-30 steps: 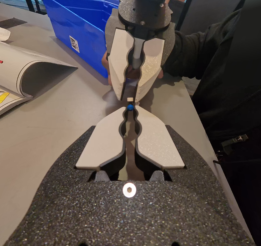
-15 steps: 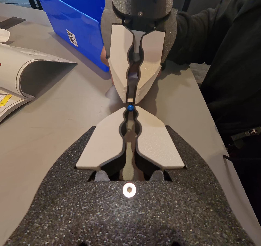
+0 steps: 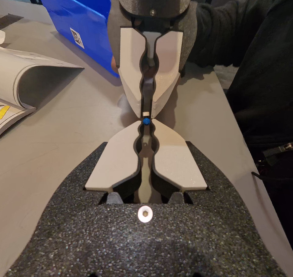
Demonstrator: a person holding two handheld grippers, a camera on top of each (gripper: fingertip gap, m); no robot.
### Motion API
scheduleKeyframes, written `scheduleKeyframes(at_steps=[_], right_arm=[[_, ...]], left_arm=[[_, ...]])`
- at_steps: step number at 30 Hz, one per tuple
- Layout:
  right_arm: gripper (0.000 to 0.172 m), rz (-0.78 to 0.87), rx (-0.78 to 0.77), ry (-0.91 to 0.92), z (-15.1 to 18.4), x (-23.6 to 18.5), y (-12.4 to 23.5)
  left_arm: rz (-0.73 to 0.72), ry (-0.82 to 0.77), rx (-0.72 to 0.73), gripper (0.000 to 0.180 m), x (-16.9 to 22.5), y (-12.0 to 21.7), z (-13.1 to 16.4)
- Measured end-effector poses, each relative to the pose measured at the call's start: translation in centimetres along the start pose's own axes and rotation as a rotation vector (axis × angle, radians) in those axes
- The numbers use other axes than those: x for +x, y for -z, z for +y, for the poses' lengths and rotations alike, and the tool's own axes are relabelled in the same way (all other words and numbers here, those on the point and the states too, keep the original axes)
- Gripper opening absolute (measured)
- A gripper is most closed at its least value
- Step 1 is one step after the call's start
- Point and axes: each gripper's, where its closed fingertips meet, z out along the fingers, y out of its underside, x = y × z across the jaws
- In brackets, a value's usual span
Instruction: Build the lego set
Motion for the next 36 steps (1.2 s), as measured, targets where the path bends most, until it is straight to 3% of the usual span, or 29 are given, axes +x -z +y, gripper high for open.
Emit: scheduleKeyframes(at_steps=[36], right_arm=[[0.006,-0.008,0.007,-0.001,0.05,-0.24,0.41]], left_arm=[[0.01,-0.018,-0.021,0.006,0.33,-0.17,0.28]])
